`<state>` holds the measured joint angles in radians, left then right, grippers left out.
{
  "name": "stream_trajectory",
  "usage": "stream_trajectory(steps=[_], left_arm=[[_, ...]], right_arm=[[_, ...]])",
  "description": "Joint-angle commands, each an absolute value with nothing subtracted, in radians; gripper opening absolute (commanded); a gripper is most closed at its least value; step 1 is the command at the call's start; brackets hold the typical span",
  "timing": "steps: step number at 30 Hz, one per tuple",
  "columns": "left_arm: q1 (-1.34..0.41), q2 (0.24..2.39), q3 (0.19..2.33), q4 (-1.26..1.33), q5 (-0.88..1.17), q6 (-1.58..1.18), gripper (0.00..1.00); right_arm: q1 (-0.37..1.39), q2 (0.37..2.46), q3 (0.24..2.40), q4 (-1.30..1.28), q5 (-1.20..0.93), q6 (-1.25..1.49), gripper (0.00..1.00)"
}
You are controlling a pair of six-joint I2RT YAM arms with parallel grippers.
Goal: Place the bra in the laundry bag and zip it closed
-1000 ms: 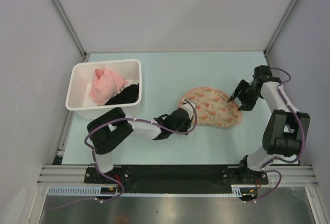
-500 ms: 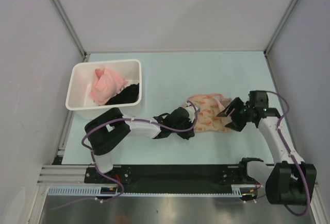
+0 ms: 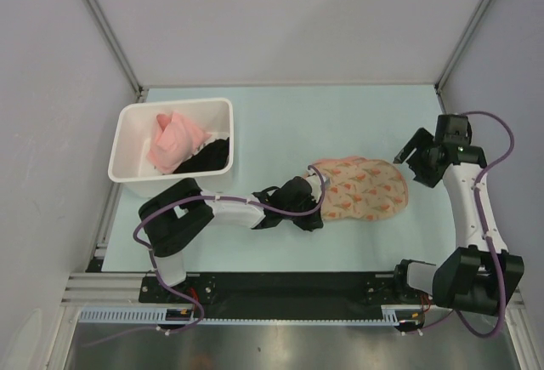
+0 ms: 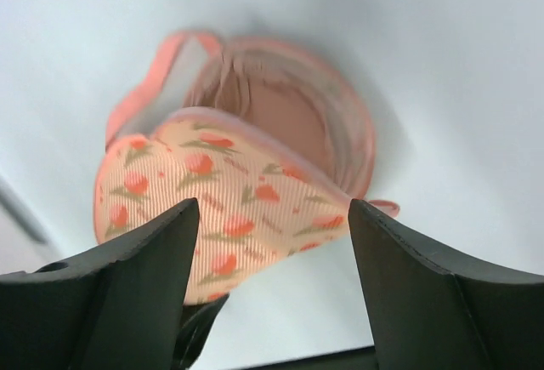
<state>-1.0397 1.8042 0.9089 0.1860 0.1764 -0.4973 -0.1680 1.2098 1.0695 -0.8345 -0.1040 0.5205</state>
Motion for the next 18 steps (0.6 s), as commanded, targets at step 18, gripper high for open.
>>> stream_trajectory(steps=[18], left_arm=[[-1.034,1.779,0.920,0.264,0.265,-0.568,0.00]], right_arm=[[0.090,0.886,0.404,-0.326,-0.480,1.023,0.75]])
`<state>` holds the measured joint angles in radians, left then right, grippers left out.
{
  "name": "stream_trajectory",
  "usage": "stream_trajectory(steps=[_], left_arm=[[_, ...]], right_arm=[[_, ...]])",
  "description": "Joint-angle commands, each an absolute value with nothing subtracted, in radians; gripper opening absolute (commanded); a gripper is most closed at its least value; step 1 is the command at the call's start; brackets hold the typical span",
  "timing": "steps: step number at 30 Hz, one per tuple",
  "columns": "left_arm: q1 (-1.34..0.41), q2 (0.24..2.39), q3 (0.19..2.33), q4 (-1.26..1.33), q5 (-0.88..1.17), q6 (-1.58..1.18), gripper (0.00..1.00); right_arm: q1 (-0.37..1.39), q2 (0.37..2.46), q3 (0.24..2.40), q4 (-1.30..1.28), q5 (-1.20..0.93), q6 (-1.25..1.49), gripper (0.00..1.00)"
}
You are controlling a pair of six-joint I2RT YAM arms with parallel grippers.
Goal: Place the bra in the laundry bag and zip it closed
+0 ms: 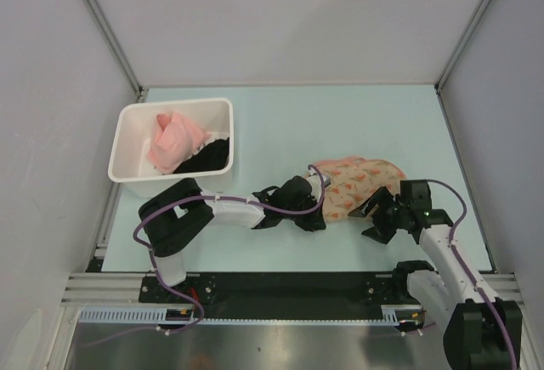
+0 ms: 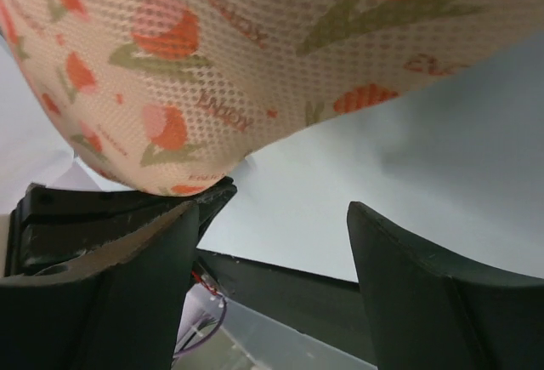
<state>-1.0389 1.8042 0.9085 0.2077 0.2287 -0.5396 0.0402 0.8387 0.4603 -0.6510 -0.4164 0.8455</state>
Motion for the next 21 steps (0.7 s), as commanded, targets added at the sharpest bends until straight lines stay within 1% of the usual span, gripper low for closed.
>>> stream_trajectory(steps=[1,3,5,6,7,10,11,12,15,17,18,21], left_arm=[[-1.034,1.778,0.920,0.265,0.267,-0.569,0.00],[-1.032,1.775,0.914,0.273,0.265,-0.572,0.00],[-1.032,1.772,0.910,0.279,0.262,-0.575,0.00],[-1.034,1.770,0.907,0.282,0.261,-0.578,0.00],[-1.032,1.769,0.904,0.287,0.259,-0.581,0.00],[-1.032,1.763,0.887,0.302,0.258,-0.589,0.00],[-1.032,1.758,0.879,0.302,0.244,-0.594,0.00],[-1.032,1.756,0.874,0.302,0.236,-0.597,0.00],[-1.032,1.741,0.853,0.296,0.190,-0.601,0.00],[-1.029,1.732,0.851,0.243,0.122,-0.589,0.00],[-1.026,1.724,0.851,0.218,0.097,-0.583,0.00],[-1.006,1.713,0.853,0.111,0.002,-0.537,0.00]], right_arm=[[0.109,0.903,0.393,-0.305,-0.477,1.032,0.74],[0.126,0.934,0.358,-0.234,-0.442,1.069,0.73],[0.138,0.937,0.319,-0.190,-0.390,1.095,0.65],[0.140,0.939,0.307,-0.148,-0.374,1.106,0.63],[0.141,0.943,0.301,-0.128,-0.365,1.106,0.58],[0.140,0.979,0.302,-0.114,-0.333,1.094,0.51],[0.141,0.991,0.302,-0.114,-0.331,1.089,0.45],[0.140,1.015,0.307,-0.118,-0.330,1.078,0.33],[0.138,1.058,0.324,-0.150,-0.302,1.046,0.24],[0.118,1.081,0.336,-0.187,-0.304,1.000,0.18],[0.111,1.092,0.353,-0.196,-0.313,0.977,0.12],[0.075,1.141,0.380,-0.244,-0.354,0.862,0.04]])
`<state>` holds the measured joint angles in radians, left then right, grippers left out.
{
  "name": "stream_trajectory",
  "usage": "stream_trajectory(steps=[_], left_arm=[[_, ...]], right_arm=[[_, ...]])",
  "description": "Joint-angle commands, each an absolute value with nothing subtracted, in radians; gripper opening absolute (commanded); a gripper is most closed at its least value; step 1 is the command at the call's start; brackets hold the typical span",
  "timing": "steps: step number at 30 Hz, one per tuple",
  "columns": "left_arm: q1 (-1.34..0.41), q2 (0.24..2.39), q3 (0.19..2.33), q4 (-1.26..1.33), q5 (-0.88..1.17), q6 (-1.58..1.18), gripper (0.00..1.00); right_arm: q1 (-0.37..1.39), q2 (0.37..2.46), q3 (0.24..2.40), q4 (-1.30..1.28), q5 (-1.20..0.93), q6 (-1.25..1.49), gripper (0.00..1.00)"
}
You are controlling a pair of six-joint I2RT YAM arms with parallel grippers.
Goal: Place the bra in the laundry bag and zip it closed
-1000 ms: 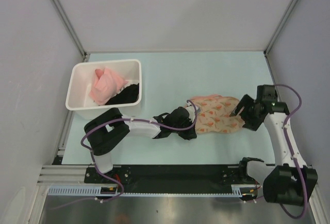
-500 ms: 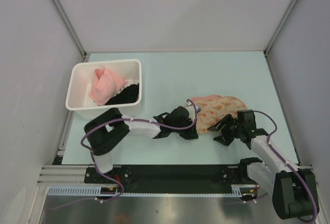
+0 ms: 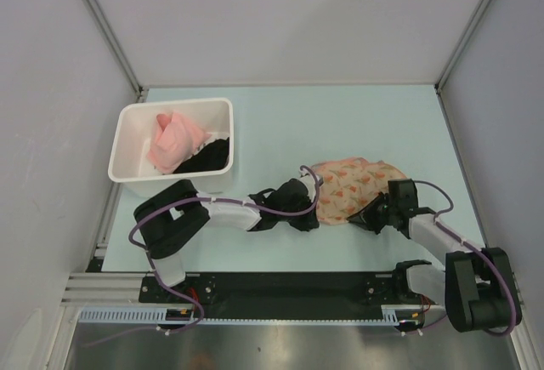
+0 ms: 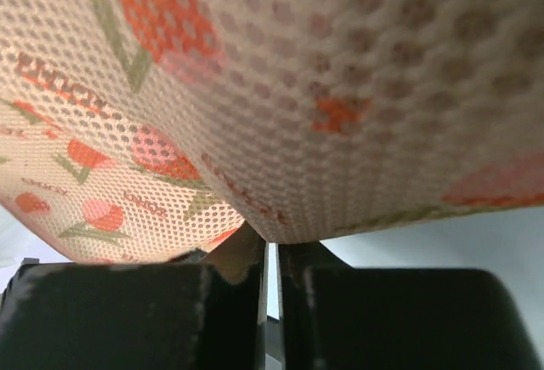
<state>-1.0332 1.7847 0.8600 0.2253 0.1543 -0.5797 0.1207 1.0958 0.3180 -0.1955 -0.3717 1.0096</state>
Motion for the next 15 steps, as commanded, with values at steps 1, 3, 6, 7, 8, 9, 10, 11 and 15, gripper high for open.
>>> stream_trajectory(steps=[1,3,6,7,8,9,10,11,15], left_arm=[[-0.999,1.713,0.850,0.098,0.002,-0.497,0.00],[-0.974,1.713,0.847,0.081,-0.034,-0.451,0.00],[-0.960,1.709,0.847,0.075,-0.009,-0.339,0.00],[-0.960,1.703,0.853,0.078,0.030,-0.300,0.00],[-0.960,1.701,0.853,0.083,0.058,-0.288,0.00],[-0.963,1.700,0.857,0.084,0.075,-0.285,0.00],[-0.965,1.700,0.865,0.083,0.107,-0.294,0.00],[-0.966,1.698,0.870,0.083,0.124,-0.304,0.00],[-0.980,1.729,0.899,0.123,0.215,-0.393,0.00]], right_arm=[[0.069,1.170,0.420,-0.267,-0.362,0.788,0.04],[0.064,1.212,0.472,-0.372,-0.345,0.694,0.02],[0.063,1.276,0.577,-0.469,-0.309,0.551,0.02],[0.063,1.290,0.615,-0.480,-0.310,0.525,0.02],[0.061,1.317,0.642,-0.494,-0.301,0.496,0.02],[0.064,1.333,0.666,-0.503,-0.269,0.480,0.02],[0.066,1.345,0.689,-0.499,-0.262,0.466,0.02],[0.066,1.380,0.742,-0.500,-0.255,0.453,0.02],[0.071,1.530,0.914,-0.509,-0.265,0.376,0.05]])
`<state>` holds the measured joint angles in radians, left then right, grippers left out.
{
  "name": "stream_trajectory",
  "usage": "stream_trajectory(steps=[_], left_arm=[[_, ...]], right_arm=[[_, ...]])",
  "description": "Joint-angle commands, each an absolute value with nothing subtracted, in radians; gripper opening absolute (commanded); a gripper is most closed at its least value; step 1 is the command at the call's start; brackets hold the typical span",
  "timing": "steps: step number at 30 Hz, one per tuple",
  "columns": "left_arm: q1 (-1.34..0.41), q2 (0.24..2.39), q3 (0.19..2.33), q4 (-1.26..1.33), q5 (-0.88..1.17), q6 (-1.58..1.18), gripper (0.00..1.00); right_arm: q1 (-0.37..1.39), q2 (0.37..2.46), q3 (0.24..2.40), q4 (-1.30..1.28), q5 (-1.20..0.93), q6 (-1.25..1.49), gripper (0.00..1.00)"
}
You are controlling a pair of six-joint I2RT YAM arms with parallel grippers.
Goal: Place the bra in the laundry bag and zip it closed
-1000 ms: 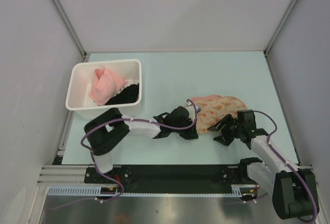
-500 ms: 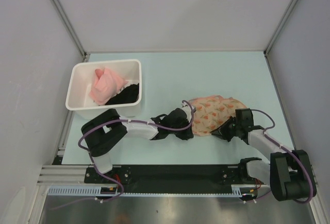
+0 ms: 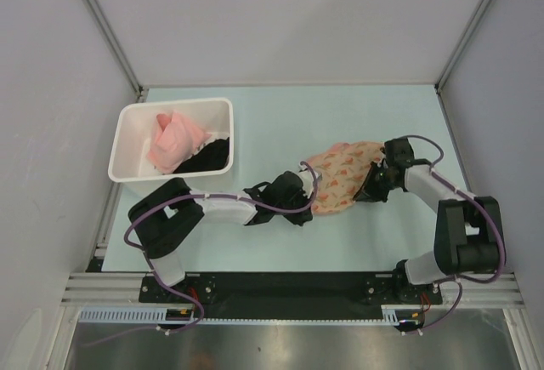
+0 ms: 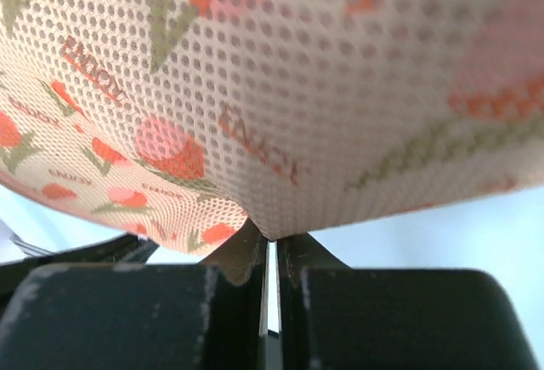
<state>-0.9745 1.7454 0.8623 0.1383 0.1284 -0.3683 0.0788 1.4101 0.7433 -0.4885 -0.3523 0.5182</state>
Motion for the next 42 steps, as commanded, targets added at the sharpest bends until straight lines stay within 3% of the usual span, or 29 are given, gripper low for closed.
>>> stream_trajectory(steps=[1,5,6,8,11,15,19,23,27,31,34,37,42], left_arm=[[-0.991,1.739,0.922,0.135,0.227,-0.431,0.00],[-0.994,1.811,0.991,0.187,0.299,-0.518,0.00],[-0.994,1.840,1.009,0.192,0.308,-0.529,0.00],[-0.994,1.864,1.057,0.192,0.330,-0.546,0.00],[-0.994,1.910,1.112,0.181,0.357,-0.555,0.00],[-0.994,1.957,1.166,0.181,0.386,-0.574,0.00],[-0.991,1.967,1.175,0.184,0.402,-0.580,0.00],[-0.992,1.967,1.178,0.186,0.422,-0.578,0.00],[-0.989,1.953,1.155,0.198,0.429,-0.577,0.00],[-0.986,1.950,1.144,0.187,0.430,-0.568,0.00],[-0.965,1.947,1.125,0.146,0.405,-0.543,0.00],[-0.910,1.927,1.069,0.114,0.377,-0.505,0.00],[-0.787,1.879,0.991,0.042,0.315,-0.356,0.00]], right_arm=[[0.072,1.572,0.949,-0.529,-0.268,0.370,0.07],[0.069,1.704,1.106,-0.636,-0.290,0.370,0.34],[0.069,1.698,1.114,-0.653,-0.310,0.383,0.46],[0.057,1.657,1.082,-0.658,-0.342,0.440,0.60],[0.016,1.513,0.930,-0.588,-0.486,0.567,0.70],[0.029,1.313,0.692,-0.358,-0.589,0.779,0.73],[0.074,1.241,0.542,-0.250,-0.569,0.905,0.64],[0.084,1.265,0.515,-0.196,-0.529,0.919,0.52],[0.084,1.322,0.528,-0.147,-0.499,0.910,0.47],[0.084,1.387,0.545,-0.117,-0.495,0.896,0.17],[0.078,1.411,0.561,-0.166,-0.482,0.856,0.06],[0.052,1.413,0.580,-0.227,-0.472,0.778,0.00],[0.008,1.436,0.627,-0.327,-0.492,0.623,0.00]])
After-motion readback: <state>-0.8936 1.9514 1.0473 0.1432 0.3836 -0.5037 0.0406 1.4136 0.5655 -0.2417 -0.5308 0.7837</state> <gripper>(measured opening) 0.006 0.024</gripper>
